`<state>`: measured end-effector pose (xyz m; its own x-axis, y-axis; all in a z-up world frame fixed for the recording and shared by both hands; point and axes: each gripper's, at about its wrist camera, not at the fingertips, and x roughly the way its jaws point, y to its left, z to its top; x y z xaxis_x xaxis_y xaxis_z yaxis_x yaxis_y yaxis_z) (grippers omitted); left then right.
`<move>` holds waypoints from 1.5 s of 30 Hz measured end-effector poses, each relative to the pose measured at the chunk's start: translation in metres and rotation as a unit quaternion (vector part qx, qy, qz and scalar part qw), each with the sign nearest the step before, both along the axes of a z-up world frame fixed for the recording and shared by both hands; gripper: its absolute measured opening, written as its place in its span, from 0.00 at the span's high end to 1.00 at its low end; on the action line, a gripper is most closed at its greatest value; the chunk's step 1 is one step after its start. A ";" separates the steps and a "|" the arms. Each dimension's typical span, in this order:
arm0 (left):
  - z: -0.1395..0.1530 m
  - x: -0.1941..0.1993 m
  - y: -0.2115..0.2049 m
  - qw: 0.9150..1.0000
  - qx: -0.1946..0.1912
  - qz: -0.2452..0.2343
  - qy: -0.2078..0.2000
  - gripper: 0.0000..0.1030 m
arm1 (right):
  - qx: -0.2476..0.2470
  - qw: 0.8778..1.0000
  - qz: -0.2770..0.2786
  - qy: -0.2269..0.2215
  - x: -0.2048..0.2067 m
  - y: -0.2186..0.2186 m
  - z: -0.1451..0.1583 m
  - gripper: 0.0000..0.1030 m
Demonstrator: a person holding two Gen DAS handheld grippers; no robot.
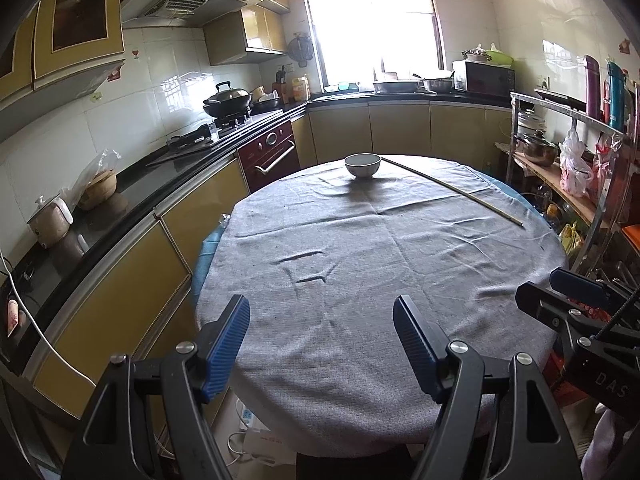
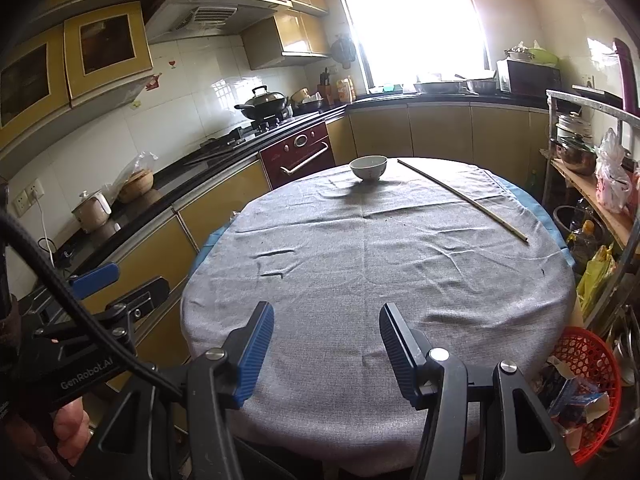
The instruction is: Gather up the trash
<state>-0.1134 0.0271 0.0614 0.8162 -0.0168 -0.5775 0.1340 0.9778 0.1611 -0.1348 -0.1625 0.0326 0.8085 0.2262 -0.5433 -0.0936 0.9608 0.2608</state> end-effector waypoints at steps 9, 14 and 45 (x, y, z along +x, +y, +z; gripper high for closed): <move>0.000 0.001 0.000 1.000 0.000 0.000 0.000 0.27 | 0.001 1.000 0.000 0.001 -0.001 -0.001 0.000 0.43; 0.000 -0.001 0.000 1.000 -0.001 0.001 0.001 0.27 | 0.001 1.000 0.000 0.001 -0.001 -0.001 -0.001 0.43; -0.006 0.015 0.009 1.000 -0.009 0.013 0.023 0.27 | -0.005 1.000 0.009 0.013 0.009 0.009 -0.002 0.43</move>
